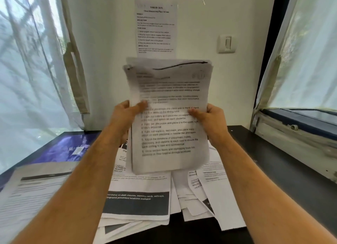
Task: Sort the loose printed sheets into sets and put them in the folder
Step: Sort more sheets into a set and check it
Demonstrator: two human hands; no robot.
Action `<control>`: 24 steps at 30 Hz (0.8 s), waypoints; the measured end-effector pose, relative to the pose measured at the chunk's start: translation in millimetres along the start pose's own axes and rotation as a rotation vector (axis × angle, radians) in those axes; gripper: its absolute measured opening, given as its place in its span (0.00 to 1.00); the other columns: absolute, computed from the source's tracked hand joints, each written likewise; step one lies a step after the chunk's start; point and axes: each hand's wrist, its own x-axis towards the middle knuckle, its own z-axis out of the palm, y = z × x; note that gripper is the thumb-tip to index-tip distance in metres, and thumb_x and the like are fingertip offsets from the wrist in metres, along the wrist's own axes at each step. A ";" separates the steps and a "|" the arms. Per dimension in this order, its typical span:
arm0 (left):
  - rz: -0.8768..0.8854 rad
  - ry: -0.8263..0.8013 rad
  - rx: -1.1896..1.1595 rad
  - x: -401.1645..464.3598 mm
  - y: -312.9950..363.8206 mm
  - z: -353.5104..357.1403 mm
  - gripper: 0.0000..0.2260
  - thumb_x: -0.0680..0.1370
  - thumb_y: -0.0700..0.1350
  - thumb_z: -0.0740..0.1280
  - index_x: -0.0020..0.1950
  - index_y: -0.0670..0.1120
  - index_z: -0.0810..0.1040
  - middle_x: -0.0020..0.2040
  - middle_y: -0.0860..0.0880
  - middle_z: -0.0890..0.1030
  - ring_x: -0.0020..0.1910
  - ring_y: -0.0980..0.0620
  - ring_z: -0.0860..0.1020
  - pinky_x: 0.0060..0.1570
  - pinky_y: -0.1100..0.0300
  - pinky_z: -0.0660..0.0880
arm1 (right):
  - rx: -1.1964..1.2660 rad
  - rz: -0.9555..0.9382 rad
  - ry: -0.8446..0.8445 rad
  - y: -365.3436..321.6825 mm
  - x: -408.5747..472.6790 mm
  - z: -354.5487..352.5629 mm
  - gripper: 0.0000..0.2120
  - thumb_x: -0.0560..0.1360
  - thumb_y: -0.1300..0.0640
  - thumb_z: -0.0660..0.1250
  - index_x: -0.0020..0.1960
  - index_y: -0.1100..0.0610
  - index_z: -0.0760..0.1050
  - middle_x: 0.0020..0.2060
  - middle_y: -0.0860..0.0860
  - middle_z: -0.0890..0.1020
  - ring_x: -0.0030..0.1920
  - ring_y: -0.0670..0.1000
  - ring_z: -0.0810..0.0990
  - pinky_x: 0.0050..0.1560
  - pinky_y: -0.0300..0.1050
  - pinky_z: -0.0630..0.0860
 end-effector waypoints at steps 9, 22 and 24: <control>0.209 0.063 0.248 -4.0 -1.5 -2.6 0.03 0.79 0.42 0.71 0.51 0.49 0.82 0.43 0.51 0.87 0.42 0.49 0.86 0.42 0.50 0.83 | -0.085 -0.103 -0.087 -8.3 -3.3 22.4 0.10 0.77 0.56 0.71 0.57 0.57 0.82 0.47 0.49 0.87 0.44 0.51 0.87 0.47 0.51 0.85; 0.149 0.019 0.102 -41.2 -35.5 -17.6 0.09 0.77 0.44 0.72 0.57 0.46 0.82 0.50 0.45 0.87 0.49 0.44 0.86 0.53 0.39 0.81 | -0.066 -0.012 -0.160 12.2 -31.7 33.2 0.10 0.75 0.57 0.74 0.55 0.56 0.81 0.46 0.54 0.87 0.43 0.56 0.87 0.48 0.61 0.83; 0.176 0.030 0.056 -37.7 -26.9 -16.7 0.07 0.78 0.43 0.71 0.55 0.46 0.82 0.50 0.44 0.86 0.49 0.42 0.86 0.51 0.40 0.81 | -0.049 -0.045 -0.150 2.8 -29.0 35.7 0.09 0.75 0.58 0.73 0.55 0.57 0.81 0.46 0.54 0.87 0.43 0.56 0.87 0.47 0.59 0.84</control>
